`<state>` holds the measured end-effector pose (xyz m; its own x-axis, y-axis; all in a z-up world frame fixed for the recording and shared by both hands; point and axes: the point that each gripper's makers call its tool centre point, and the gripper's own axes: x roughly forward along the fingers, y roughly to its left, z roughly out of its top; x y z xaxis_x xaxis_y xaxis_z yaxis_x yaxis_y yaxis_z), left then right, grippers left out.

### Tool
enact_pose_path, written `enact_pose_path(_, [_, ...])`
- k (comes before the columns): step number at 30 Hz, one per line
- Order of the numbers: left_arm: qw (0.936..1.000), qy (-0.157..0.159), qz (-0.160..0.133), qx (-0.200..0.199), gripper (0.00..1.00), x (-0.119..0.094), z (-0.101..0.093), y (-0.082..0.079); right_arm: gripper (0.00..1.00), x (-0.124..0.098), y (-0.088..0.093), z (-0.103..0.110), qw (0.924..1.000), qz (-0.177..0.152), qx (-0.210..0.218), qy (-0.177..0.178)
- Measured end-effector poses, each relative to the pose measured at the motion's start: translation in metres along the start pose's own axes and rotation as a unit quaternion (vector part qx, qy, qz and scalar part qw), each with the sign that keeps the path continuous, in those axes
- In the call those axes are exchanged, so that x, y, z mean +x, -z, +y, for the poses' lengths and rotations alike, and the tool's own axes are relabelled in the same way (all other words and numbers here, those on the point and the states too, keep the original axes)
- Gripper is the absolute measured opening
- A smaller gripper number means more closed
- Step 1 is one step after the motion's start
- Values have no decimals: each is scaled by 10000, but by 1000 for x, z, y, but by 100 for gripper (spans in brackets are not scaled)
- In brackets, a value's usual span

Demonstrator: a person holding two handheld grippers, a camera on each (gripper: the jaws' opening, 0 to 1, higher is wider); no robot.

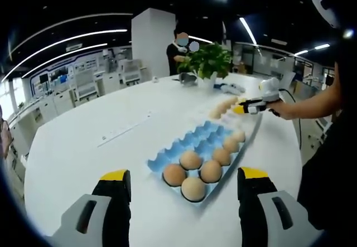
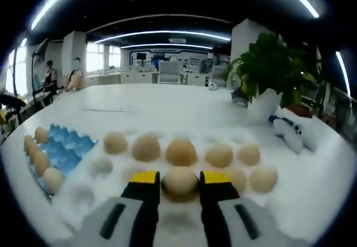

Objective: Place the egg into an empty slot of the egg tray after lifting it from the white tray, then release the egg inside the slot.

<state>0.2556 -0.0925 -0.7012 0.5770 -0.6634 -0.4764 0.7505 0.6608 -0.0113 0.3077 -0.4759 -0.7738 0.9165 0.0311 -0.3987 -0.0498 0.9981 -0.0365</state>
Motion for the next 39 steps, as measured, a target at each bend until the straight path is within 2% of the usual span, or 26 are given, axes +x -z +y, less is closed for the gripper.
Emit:
enact_pose_path(11, [10000,-31,41,-10,79,-1,3,3,28,1,-2,3,9996,-76,-249,-143])
enact_pose_path(19, [9999,-72,77,-33,79,-3,5,5,26,-3,-4,-1,9995,-82,277,-121])
enact_pose_path(26, [9999,-118,88,-27,80,-4,6,5,26,-13,-28,5,9985,-355,363,-216])
enact_pose_path(31, [9999,-123,106,-30,80,-5,5,6,26,-20,-40,26,9971,-495,264,-516])
enact_pose_path(33, [9998,-129,125,-27,80,-6,4,8,26,-24,-47,47,9945,-560,298,-832])
enact_pose_path(37, [9998,-140,170,-33,80,-6,4,10,26,-27,-54,71,9913,-617,369,-1101])
enact_pose_path(39, [9997,-150,158,-58,80,-6,4,10,26,-28,-60,89,9872,-697,401,-1377])
